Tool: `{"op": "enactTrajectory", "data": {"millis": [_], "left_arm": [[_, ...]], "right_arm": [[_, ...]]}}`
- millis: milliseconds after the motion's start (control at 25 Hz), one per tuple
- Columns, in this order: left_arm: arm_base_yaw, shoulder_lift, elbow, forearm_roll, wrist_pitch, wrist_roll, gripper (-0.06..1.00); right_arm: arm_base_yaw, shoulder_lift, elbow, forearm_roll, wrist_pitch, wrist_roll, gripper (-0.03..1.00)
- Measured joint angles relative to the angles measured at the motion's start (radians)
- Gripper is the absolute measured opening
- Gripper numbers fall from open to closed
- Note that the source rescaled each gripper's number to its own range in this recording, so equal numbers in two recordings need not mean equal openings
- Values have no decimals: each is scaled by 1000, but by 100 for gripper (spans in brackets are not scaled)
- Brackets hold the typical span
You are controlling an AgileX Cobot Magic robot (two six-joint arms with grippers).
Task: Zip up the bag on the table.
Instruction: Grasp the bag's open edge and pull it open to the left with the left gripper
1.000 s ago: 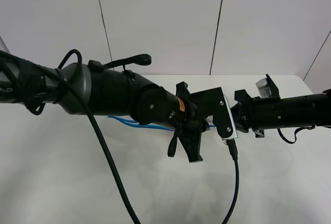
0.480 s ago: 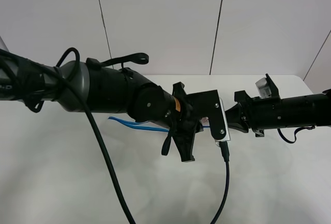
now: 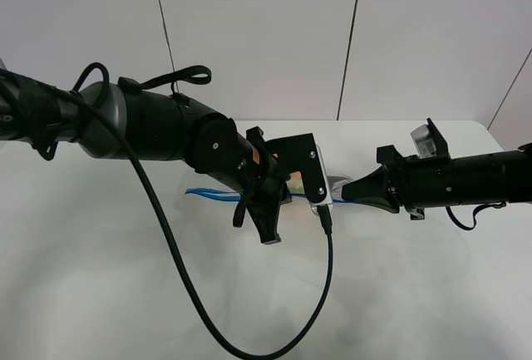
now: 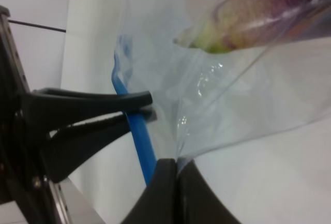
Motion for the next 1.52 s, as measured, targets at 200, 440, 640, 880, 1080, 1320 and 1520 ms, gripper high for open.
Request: {"op": "enactTrajectory", "data": {"millis": [200,440,640,880,1080,1320,1520], "left_arm": [[7,0,0,36,7,0,0],[32,0,0,72,28,0,0],[76,0,0,79,33,0,0],[133,0,0,78,53,0,0],[182,0,0,77,61,0,0],[211,0,0,96,73,0,0],[212,0,0,152,75,-5,0]], "right_arm": [[0,0,0,-1,-2,-2,0],[0,0,0,-1,-3,-5,0],[0,0,0,-1,-5,-12,0],[0,0,0,3,-6,-16,0],[0,0,-1,3,-6,-16,0],[0,0,-1,3,-6,-19,0],[0,0,-1,2,-6,-23,0]]}}
